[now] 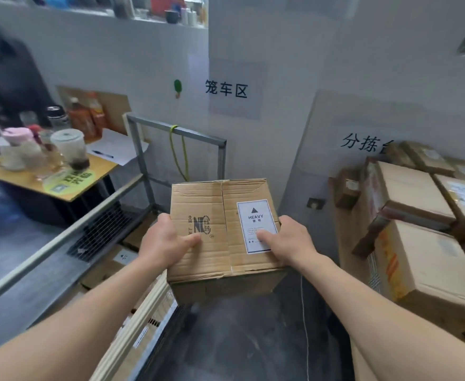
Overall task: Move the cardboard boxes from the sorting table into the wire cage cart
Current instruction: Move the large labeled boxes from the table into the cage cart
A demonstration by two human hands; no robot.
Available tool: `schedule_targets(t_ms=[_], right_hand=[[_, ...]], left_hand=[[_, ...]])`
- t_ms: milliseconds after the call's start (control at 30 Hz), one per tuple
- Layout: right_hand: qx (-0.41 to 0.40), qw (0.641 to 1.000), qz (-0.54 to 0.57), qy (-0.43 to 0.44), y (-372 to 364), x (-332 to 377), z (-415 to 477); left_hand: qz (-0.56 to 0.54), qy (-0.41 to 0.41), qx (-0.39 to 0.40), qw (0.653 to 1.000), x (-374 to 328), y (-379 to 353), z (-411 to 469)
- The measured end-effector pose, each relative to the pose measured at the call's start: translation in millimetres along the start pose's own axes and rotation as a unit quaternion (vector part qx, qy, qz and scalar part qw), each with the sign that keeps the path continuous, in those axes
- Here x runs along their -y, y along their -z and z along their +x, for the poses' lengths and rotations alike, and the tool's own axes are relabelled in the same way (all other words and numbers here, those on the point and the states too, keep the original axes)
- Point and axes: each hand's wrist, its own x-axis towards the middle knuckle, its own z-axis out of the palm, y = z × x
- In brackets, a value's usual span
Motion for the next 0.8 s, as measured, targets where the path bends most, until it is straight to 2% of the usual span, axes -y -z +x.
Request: schedule_targets(t_ms=[800], right_hand=[[0.129,0.988,-0.058,0.064,-140,173,229]], left_hand=[[-0.058,0.146,-0.025,0.987,114,44,217]])
